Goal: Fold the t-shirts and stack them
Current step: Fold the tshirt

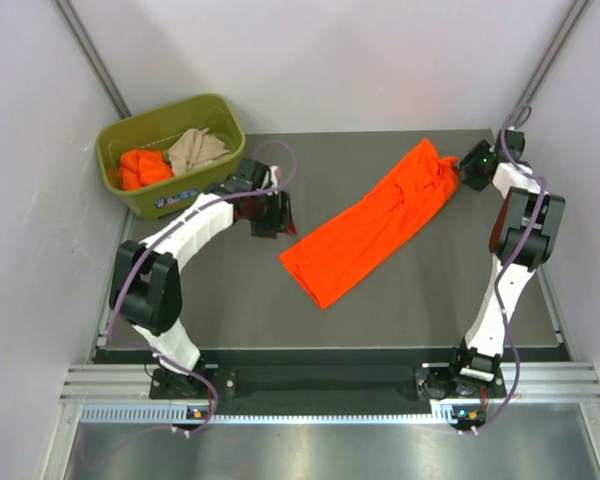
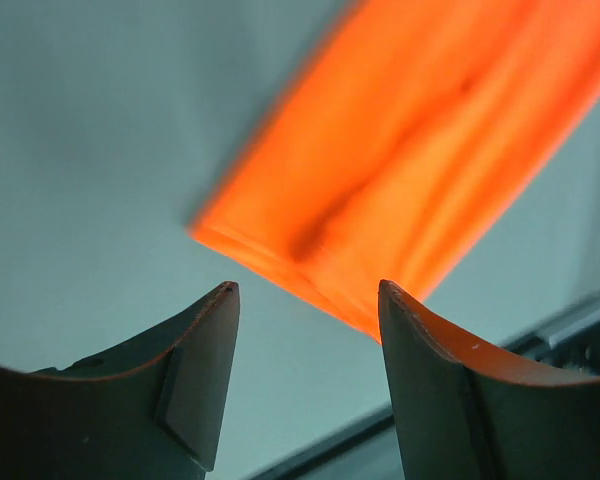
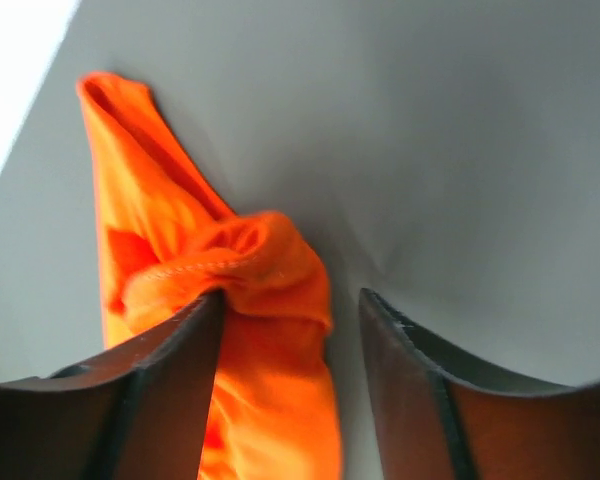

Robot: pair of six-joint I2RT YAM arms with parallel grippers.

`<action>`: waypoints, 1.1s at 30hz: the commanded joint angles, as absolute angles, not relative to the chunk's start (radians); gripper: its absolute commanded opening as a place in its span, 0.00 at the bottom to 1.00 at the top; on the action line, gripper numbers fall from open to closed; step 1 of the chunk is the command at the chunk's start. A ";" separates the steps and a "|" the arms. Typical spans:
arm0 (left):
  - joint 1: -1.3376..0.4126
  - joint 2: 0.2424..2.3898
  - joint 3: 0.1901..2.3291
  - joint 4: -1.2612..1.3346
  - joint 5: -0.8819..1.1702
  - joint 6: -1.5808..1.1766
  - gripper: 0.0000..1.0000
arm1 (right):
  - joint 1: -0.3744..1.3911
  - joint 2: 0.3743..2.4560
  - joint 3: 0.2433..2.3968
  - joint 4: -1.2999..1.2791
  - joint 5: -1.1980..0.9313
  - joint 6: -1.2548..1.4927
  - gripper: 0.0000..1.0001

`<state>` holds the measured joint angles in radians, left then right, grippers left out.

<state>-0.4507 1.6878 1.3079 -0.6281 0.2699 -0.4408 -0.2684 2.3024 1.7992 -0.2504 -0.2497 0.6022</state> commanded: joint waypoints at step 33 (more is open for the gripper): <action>-0.383 1.888 1.114 -0.462 0.368 -0.508 0.00 | -0.322 2.460 1.940 -0.009 -0.485 0.704 0.00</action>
